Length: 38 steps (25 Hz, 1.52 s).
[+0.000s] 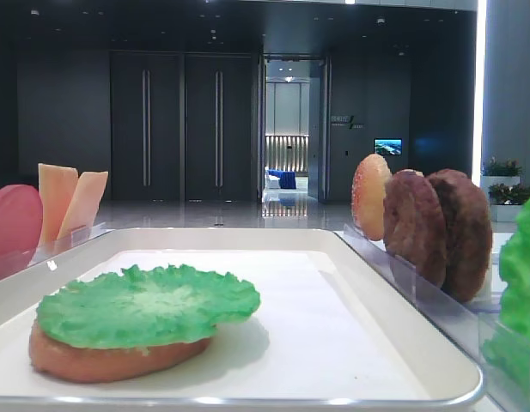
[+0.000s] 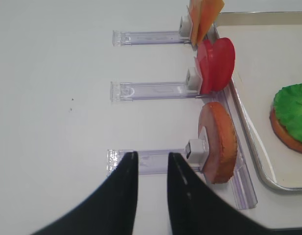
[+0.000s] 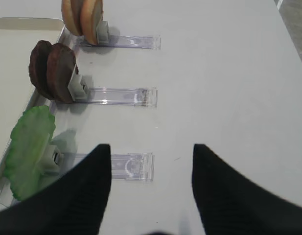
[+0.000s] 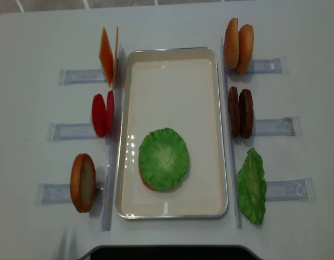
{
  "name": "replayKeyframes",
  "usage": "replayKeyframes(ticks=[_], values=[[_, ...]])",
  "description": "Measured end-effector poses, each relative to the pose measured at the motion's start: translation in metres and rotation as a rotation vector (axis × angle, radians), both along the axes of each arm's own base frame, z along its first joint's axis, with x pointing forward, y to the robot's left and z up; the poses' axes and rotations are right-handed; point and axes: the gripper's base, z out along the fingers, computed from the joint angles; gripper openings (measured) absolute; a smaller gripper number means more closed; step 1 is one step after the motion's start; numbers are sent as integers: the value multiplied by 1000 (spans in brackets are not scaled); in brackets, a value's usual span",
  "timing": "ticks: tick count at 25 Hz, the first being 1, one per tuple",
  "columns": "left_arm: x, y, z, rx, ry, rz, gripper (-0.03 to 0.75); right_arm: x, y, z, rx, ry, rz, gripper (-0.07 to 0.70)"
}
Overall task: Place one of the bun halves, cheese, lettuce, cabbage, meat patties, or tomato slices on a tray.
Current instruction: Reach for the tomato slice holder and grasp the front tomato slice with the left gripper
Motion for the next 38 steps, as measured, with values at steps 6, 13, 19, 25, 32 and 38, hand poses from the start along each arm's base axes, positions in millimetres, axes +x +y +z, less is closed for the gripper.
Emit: replayKeyframes(ticks=[6,13,19,25,32,38], values=[[0,0,0,0,0,0,158,0,0,0,0,0,0,360],[0,0,0,-1,0,0,158,0,0,0,0,0,0,360],[0,0,0,0,0,0,158,0,0,0,0,0,0,360],[-2,1,5,-18,-18,26,251,0,0,0,0,0,0,360],[1,2,10,-26,-5,48,308,0,0,0,0,0,0,360],[23,2,14,-20,126,72,311,0,0,0,0,0,0,360]])
